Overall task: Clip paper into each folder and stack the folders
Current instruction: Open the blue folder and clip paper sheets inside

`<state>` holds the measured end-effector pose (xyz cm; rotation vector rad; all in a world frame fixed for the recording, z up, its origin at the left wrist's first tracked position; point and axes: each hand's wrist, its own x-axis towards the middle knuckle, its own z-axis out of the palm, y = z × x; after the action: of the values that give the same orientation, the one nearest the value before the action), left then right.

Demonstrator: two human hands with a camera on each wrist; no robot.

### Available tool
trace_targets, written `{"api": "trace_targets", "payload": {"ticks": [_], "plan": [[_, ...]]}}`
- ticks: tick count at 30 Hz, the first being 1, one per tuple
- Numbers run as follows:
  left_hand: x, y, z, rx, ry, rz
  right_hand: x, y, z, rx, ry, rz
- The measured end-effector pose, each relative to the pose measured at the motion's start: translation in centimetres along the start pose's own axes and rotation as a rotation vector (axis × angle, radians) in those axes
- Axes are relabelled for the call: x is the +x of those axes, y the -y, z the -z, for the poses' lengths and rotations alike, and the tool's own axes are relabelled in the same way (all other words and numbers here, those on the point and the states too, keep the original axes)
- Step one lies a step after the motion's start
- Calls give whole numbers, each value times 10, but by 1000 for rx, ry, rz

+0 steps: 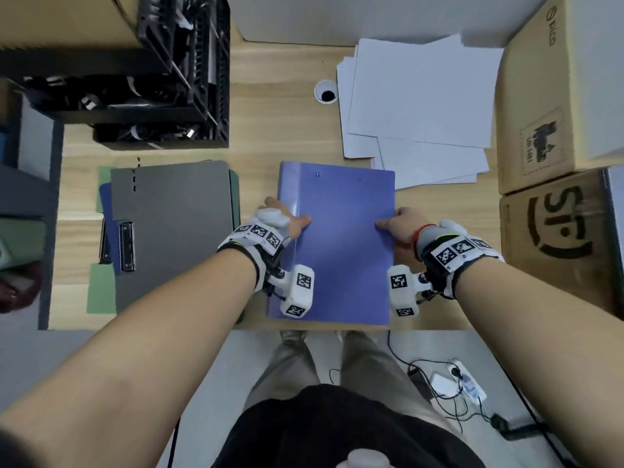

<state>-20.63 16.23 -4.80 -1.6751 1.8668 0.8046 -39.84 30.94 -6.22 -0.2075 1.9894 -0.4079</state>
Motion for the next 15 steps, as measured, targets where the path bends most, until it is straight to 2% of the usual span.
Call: {"api": "trace_targets", "payload": {"ticks": [4, 8, 10, 12, 15], "plan": [[-16, -6, -2, 49, 38, -39, 3, -10, 3, -4, 8, 39], [-21, -6, 1, -10, -29, -70, -8, -2, 13, 13, -1, 114], [-29, -11, 7, -39, -31, -135, -17, 9, 19, 74, 4, 152], [-40, -18, 18, -137, -22, -236, -38, 30, 25, 174, 28, 182], [-60, -20, 40, -343, -38, -335, -73, 68, 23, 314, 176, 280]]}}
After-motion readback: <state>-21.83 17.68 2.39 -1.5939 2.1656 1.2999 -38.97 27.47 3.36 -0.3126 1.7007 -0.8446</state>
